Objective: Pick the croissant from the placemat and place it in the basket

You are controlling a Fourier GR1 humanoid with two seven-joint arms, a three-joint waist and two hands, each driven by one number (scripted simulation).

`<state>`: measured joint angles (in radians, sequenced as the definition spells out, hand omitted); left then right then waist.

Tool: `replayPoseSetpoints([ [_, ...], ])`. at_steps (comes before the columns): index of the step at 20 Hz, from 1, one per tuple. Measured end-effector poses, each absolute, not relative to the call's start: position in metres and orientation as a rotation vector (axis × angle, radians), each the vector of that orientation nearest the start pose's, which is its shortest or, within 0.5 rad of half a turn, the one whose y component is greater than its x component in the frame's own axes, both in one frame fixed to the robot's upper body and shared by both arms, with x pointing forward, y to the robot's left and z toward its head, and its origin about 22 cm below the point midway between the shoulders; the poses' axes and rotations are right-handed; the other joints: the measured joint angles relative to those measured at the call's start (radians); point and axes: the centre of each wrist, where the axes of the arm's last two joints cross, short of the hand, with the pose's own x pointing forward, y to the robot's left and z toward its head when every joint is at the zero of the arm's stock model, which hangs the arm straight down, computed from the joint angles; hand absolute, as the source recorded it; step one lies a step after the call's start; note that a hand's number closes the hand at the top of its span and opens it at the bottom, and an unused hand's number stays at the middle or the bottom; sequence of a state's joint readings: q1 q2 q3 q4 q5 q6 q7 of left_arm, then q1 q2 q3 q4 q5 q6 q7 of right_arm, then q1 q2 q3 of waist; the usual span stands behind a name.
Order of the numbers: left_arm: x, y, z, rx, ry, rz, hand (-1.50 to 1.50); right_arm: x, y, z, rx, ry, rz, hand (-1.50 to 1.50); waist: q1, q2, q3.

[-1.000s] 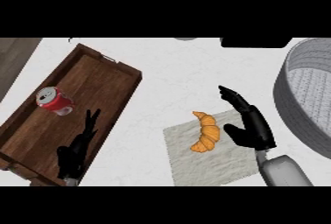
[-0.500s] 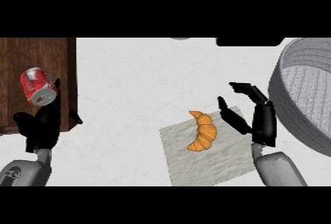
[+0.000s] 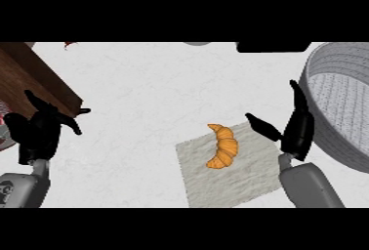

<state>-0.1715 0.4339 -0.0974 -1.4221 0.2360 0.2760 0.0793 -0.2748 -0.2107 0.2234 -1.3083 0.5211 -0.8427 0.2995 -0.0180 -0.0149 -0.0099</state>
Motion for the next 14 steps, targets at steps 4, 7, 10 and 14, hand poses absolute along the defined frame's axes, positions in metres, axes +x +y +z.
replayPoseSetpoints([
  [4, 0.285, 0.303, 0.040, 0.310, -1.491, -0.010, 0.00, 0.296, -0.214, 0.004, -0.937, -1.332, 0.220, -1.50, -0.011, -0.003, -0.004],
  [7, 0.284, 0.303, 0.040, 0.317, -1.487, -0.011, 0.00, 0.293, -0.208, 0.010, -0.874, -1.168, 0.361, -1.50, -0.013, -0.007, -0.004],
  [10, 0.282, 0.302, 0.038, 0.318, -1.485, -0.011, 0.00, 0.293, -0.195, 0.037, -0.816, -1.061, 0.449, -1.50, -0.015, -0.010, -0.002],
  [14, 0.283, 0.300, 0.038, 0.315, -1.491, -0.005, 0.00, 0.282, -0.171, 0.086, -0.763, -1.004, 0.519, -1.50, -0.018, -0.007, 0.002],
])
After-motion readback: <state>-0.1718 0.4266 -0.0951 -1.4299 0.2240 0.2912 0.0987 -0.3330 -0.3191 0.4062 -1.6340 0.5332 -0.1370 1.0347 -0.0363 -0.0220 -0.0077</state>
